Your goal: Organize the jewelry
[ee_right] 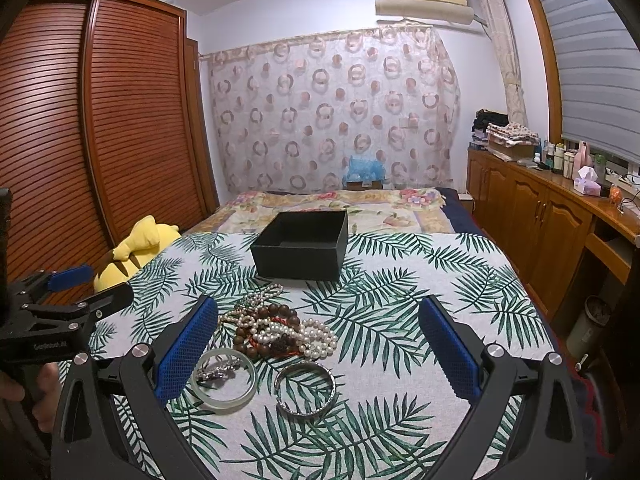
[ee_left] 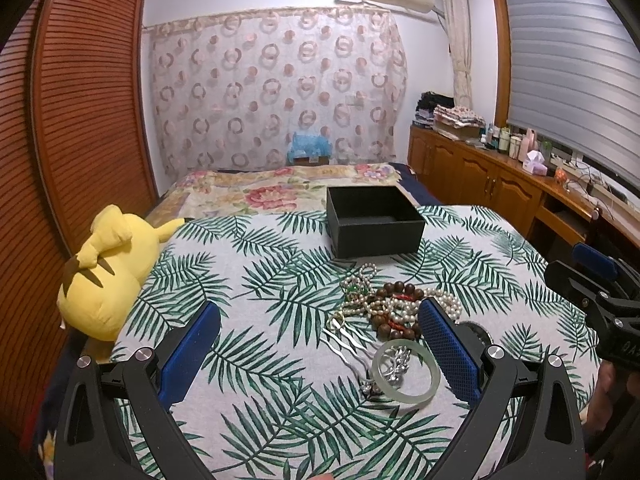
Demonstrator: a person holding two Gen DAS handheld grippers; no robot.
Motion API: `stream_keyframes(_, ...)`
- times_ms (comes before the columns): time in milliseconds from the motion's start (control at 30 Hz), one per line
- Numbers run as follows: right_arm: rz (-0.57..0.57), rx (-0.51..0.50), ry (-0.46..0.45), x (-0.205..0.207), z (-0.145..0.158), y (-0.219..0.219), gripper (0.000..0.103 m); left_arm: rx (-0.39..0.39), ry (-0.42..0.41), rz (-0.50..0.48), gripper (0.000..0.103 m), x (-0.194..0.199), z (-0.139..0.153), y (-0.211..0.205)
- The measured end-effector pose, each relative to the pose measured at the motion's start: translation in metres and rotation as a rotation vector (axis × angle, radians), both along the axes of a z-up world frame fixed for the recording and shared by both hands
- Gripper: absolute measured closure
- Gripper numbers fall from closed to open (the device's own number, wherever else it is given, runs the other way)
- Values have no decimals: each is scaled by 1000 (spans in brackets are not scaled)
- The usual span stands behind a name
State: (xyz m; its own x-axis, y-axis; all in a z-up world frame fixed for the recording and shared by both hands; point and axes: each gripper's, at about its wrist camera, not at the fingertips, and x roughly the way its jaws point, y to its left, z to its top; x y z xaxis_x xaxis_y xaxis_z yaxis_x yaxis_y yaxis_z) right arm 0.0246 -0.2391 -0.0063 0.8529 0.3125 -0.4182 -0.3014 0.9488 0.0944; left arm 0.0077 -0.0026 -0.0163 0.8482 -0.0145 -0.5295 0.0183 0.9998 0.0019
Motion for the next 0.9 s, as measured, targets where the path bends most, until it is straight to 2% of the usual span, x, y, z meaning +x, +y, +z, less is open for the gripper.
stream_keyframes(300,35,-32,40,5,-22,-6,3,-6,62,-35,7,10,-17,2)
stream_keyframes(400,65,-43,65,9,-28,-6,9,-2,97,-57,8,15,-26,0)
stream_keyframes(533,92,-64,101,16,-37,-5,11,3,122,-75,8,18,-34,-1)
stream_keyframes(633,117,-79,128,22,-44,-3,18,-13,147,-96,8,22,-43,1)
stream_keyframes(800,185,-125,196,32,-60,4,38,-41,187,-138,8,29,-56,5)
stream_keyframes(900,207,-144,231,37,-70,6,44,-61,212,-177,8,34,-63,4)
